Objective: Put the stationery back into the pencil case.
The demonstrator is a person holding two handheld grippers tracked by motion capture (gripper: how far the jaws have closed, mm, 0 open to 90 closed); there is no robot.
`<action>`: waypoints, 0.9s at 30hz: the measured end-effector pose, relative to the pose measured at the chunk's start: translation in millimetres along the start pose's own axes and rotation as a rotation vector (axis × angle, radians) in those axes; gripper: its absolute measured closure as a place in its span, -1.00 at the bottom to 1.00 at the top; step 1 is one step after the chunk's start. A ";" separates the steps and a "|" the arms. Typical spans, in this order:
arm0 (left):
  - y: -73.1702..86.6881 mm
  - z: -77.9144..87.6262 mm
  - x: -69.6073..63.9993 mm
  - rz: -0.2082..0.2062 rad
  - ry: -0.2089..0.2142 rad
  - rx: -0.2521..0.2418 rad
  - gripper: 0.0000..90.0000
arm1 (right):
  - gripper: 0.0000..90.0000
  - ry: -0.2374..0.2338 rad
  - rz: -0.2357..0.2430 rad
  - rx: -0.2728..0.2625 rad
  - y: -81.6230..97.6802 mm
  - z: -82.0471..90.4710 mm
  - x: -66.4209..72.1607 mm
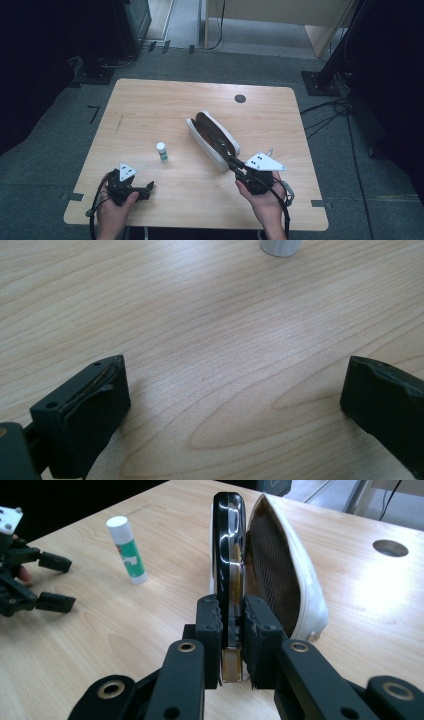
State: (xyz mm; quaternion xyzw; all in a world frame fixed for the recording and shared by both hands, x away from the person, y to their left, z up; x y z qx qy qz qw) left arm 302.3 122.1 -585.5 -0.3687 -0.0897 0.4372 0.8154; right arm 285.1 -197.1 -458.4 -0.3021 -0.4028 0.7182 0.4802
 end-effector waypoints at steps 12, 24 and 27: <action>-0.1 -0.1 0.0 0.001 0.000 -0.001 -1.00 | 0.76 0.005 0.028 0.008 -20.8 -14.0 -4.5; -0.1 0.0 0.2 -0.002 -0.001 0.000 -1.00 | 0.75 0.013 0.062 0.060 -33.3 -39.6 -5.2; -0.1 -0.1 0.1 0.000 0.000 -0.001 -1.00 | 0.75 0.015 0.060 0.068 -34.1 -44.5 -5.9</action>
Point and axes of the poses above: each handheld gripper's, and its own axes: z roughly backward along the jaws, y roughly out of its underside, x roughly to its left, the point moved 9 cm from there along -z, roughly forward along the jaws, and after that the axes turned 15 degrees about y, right-handed, at the moved point
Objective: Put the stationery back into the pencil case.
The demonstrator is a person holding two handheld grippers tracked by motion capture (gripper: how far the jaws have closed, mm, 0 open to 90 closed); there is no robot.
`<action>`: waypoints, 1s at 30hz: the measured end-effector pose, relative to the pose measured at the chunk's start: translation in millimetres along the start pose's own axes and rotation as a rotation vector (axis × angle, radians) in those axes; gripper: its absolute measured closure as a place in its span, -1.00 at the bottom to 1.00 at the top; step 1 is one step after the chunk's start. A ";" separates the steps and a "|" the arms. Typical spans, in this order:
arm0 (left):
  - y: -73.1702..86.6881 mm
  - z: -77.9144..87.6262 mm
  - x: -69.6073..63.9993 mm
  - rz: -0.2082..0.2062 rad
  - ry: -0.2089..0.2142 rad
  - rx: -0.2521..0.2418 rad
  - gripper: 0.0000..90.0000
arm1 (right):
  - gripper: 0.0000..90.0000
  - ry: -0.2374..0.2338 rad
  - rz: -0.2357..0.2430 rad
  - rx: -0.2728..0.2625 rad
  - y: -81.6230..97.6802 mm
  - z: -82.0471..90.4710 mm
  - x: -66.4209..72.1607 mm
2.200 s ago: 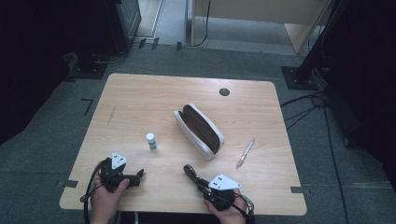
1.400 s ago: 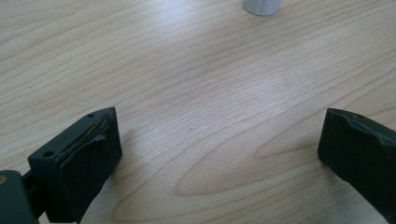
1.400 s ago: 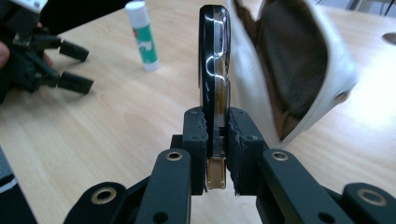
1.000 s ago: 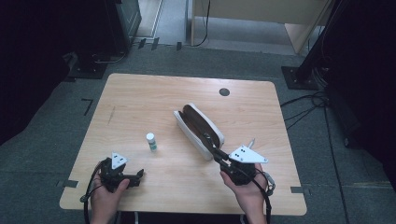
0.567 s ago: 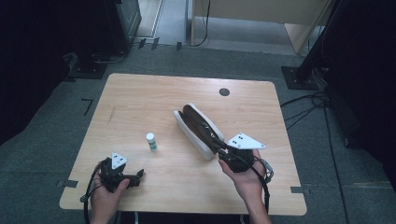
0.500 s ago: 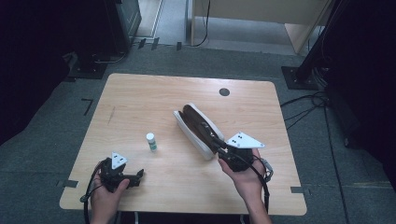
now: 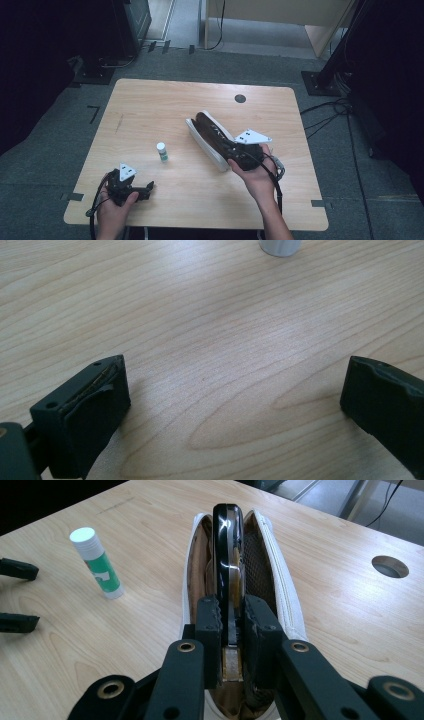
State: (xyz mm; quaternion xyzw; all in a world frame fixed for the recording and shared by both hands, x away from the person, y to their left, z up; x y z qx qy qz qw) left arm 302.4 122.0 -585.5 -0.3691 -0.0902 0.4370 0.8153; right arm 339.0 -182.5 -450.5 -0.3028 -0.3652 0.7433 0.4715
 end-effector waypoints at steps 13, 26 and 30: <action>0.0 0.0 0.0 0.000 0.000 0.000 -1.00 | 0.75 -0.003 0.003 0.027 -2.6 -13.1 0.6; 0.0 0.0 0.0 0.000 0.000 0.000 -1.00 | 0.99 0.002 0.007 0.025 -5.1 -20.3 0.6; -0.1 -0.3 -0.8 -0.003 0.005 0.000 -1.00 | 1.00 0.001 0.013 0.029 -6.0 -23.2 2.4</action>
Point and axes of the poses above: each handheld gripper's, and its own axes: z roughly backward along the jaws, y roughly out of its underside, x roughly to its left, the point moved 9 cm from there along -z, roughly forward along the jaws, and after that the axes turned 15 degrees about y, right-handed, at the moved point
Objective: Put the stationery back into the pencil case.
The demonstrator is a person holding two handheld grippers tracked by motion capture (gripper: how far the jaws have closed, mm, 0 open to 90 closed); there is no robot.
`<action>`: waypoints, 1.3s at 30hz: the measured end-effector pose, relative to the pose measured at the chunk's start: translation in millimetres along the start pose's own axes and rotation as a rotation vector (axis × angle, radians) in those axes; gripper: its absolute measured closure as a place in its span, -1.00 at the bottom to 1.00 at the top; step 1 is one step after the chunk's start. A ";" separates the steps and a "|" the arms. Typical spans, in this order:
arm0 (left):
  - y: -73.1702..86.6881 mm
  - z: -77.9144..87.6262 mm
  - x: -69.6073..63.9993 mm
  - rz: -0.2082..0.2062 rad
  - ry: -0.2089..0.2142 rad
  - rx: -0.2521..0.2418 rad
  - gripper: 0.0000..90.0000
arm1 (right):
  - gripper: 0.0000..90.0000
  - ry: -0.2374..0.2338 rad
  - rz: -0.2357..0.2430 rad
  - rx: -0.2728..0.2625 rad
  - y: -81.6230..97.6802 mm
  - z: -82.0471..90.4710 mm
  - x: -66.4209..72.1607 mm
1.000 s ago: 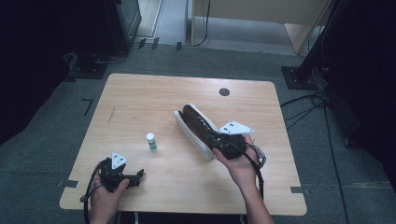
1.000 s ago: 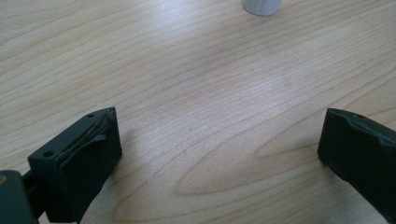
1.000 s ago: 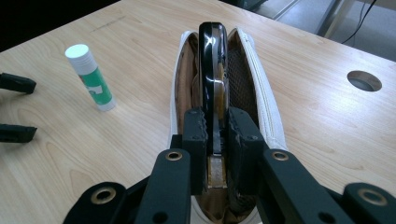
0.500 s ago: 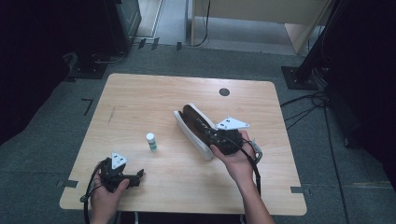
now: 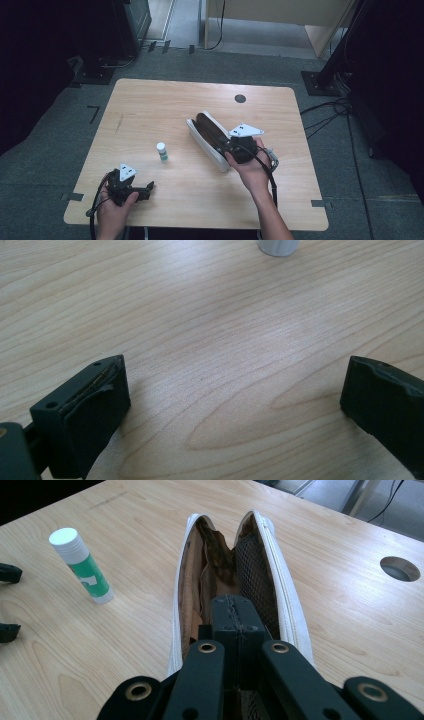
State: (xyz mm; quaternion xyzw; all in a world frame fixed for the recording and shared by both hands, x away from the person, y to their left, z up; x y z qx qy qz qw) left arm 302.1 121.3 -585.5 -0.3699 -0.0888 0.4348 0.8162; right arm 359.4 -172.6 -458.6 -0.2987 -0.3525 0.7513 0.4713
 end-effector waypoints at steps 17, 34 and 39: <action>-0.1 -0.2 -0.5 0.000 0.003 -0.001 -1.00 | 0.87 -0.071 -0.015 -0.069 -13.2 14.7 23.8; -0.1 -0.4 -0.7 -0.002 0.005 -0.002 -1.00 | 0.62 -0.202 0.021 -0.083 -26.3 -14.2 112.4; -0.1 -0.2 -0.6 -0.004 0.004 -0.001 -1.00 | 0.59 -0.211 0.025 -0.080 -27.8 -23.7 127.2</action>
Point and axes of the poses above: each handheld gripper's, and its own axes: z roughly backward along the jaws, y roughly out of its underside, x roughly to its left, the point moved 9 cm from there along -z, roughly forward along the jaws, and after that the axes turned 15 degrees about y, right-handed, at the moved point
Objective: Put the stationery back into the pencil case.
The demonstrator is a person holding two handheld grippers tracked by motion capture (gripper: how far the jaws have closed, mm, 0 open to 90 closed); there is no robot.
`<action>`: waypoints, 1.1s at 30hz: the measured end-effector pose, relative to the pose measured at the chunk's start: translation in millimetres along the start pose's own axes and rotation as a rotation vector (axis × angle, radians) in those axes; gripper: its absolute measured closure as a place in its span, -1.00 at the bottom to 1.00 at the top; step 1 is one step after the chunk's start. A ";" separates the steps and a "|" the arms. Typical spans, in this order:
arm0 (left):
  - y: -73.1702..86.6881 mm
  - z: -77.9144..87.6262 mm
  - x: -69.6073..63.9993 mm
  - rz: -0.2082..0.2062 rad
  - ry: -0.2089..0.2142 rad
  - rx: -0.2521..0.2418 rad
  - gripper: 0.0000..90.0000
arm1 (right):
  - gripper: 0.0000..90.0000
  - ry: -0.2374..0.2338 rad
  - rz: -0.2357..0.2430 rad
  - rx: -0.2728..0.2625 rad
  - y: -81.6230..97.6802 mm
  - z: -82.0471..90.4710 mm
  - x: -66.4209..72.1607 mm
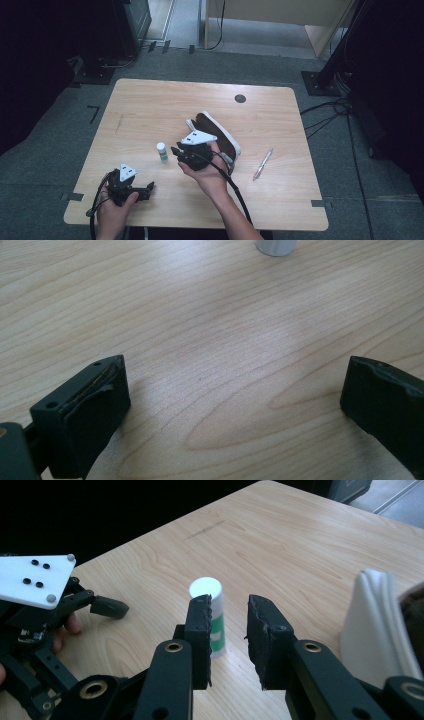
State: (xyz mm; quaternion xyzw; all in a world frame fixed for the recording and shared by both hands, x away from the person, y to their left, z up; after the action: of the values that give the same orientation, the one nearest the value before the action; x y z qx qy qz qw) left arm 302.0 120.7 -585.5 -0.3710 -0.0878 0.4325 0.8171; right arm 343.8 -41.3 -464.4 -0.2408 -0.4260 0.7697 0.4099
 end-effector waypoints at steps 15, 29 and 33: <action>0.1 0.1 -0.1 0.001 0.001 0.001 -1.00 | 0.39 0.032 -0.005 0.017 3.9 -41.4 19.6; 0.3 0.3 -0.1 -0.001 0.002 0.005 -1.00 | 0.38 0.036 0.030 0.053 11.4 -66.6 29.8; 0.3 0.3 0.0 -0.001 0.001 0.004 -1.00 | 0.44 0.042 0.042 0.049 11.7 -67.1 29.1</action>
State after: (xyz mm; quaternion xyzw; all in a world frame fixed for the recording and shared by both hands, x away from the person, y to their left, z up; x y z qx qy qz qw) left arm 301.6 120.9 -585.5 -0.3695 -0.0865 0.4320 0.8182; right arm 371.2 10.3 -510.0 -0.2557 -0.3930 0.7832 0.4084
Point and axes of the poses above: each handheld gripper's, and its own axes: z roughly backward along the jaws, y roughly out of its underside, x roughly to its left, the point moved 9 cm from there along -z, roughly forward along the jaws, and after that the axes turned 15 degrees about y, right-handed, at the moved point
